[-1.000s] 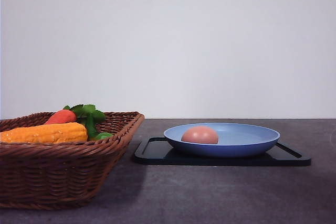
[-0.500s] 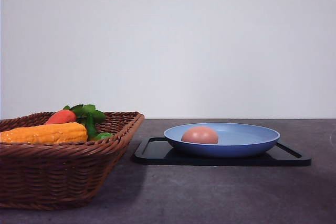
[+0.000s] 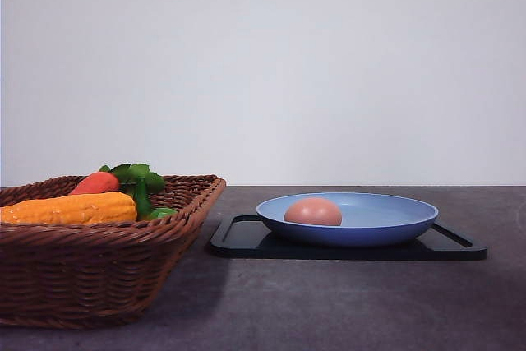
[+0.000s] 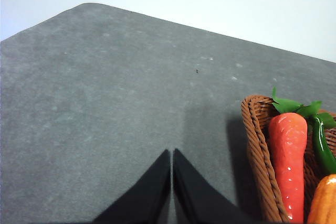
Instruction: Transfer egg from basket to plate and serve
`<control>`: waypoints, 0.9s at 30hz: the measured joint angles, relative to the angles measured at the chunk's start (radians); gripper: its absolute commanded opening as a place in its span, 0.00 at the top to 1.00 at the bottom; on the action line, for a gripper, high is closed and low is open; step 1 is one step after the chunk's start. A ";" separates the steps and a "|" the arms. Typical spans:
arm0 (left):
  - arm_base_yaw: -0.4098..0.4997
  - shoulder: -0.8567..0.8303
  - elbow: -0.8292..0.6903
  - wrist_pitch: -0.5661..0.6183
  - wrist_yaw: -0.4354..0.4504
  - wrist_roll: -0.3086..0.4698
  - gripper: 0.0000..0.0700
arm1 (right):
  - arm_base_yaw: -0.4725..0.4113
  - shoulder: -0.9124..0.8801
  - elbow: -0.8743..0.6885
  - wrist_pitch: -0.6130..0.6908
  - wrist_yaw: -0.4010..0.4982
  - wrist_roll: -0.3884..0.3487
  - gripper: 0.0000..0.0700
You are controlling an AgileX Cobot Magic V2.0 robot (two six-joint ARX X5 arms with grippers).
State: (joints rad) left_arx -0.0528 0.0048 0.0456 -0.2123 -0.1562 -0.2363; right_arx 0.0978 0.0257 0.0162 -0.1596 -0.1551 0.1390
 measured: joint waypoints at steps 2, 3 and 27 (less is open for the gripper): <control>0.000 0.000 0.000 0.000 0.000 0.000 1.00 | 0.000 0.000 0.000 0.000 0.000 0.000 1.00; 0.000 0.000 0.000 0.000 0.000 0.000 1.00 | 0.000 0.000 0.000 0.000 0.000 0.000 1.00; 0.000 0.000 0.000 0.000 0.000 0.000 1.00 | 0.000 0.000 0.000 0.000 0.000 0.000 1.00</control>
State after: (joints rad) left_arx -0.0528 0.0048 0.0456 -0.2127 -0.1562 -0.2363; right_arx 0.0978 0.0257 0.0162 -0.1596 -0.1550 0.1390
